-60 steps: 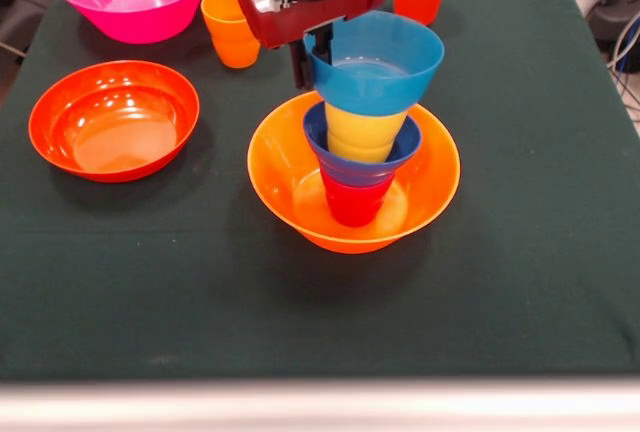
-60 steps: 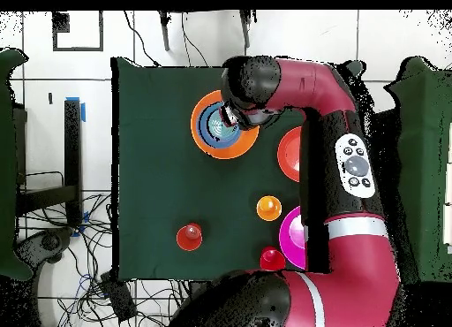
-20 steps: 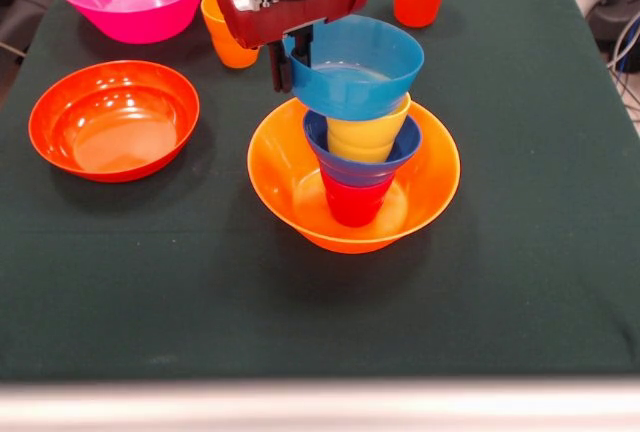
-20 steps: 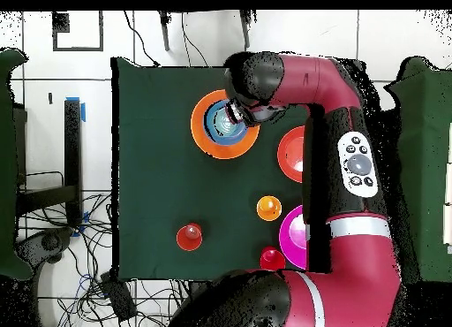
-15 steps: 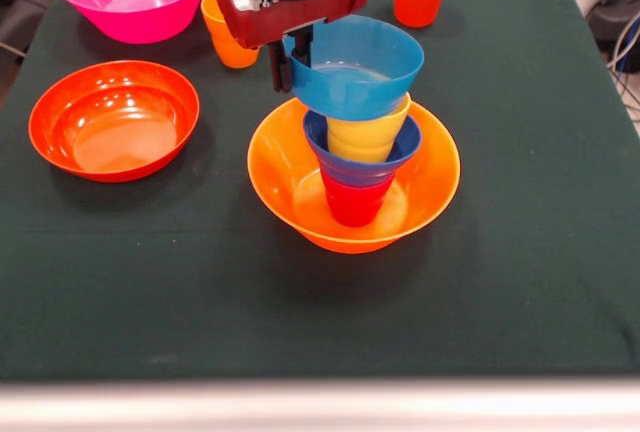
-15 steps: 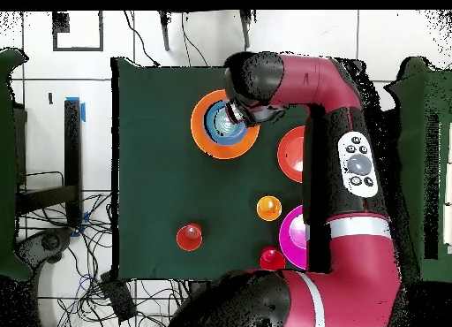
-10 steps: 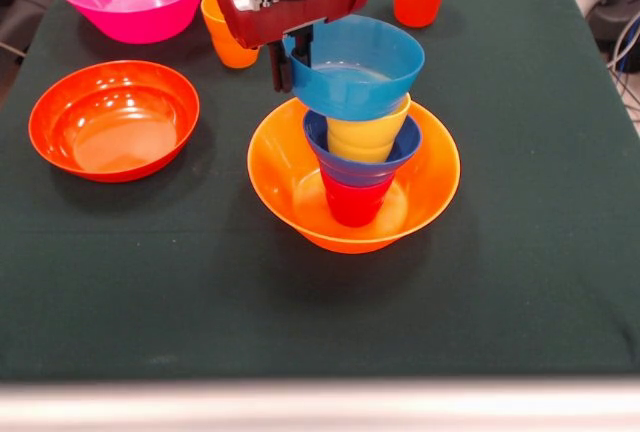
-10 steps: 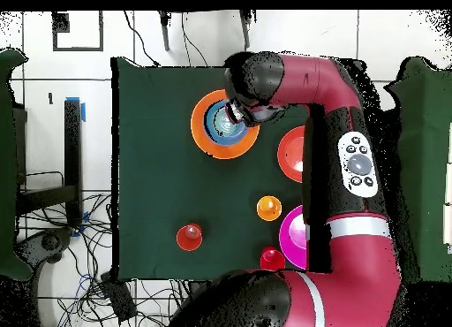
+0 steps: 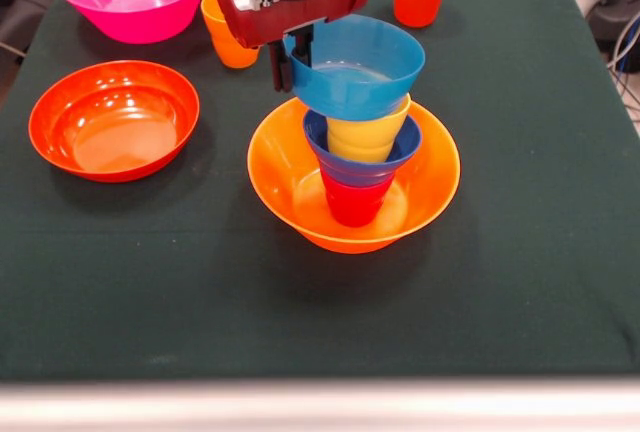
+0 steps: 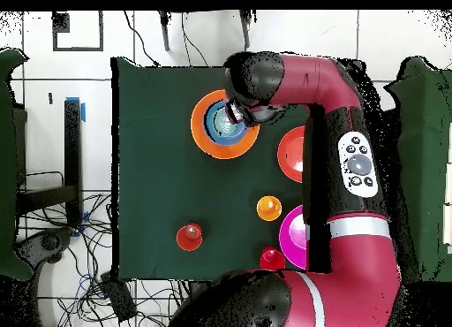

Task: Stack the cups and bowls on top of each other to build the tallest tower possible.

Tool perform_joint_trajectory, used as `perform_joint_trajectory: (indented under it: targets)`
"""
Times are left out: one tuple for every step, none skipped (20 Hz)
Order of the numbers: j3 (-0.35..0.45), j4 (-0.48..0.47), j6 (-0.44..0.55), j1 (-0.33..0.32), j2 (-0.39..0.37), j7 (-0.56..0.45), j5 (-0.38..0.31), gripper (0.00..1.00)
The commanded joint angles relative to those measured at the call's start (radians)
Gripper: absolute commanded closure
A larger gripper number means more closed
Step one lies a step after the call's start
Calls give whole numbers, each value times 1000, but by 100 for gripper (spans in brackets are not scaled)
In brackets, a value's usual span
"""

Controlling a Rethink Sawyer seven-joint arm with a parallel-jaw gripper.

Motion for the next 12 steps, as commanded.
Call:
perform_joint_trajectory:
  targets:
    - [54,58,111,18,-19,-184,-19,100]
    - [54,59,110,18,-19,-182,-19,100]
    - [54,60,109,19,-19,-178,-18,100]
    - [54,63,109,21,-20,-174,-17,100]
    - [53,63,109,23,-21,-171,-17,100]
    - [53,64,109,24,-22,-168,-16,100]
    - [53,65,110,26,-22,-166,-15,100]
    - [53,65,109,27,-22,-164,-15,100]
    - [52,67,107,27,-23,-164,-16,100]
    - [52,67,107,27,-23,-164,-16,100]
    - [51,68,107,27,-23,-165,-16,100]
    - [50,68,107,27,-23,-165,-17,100]
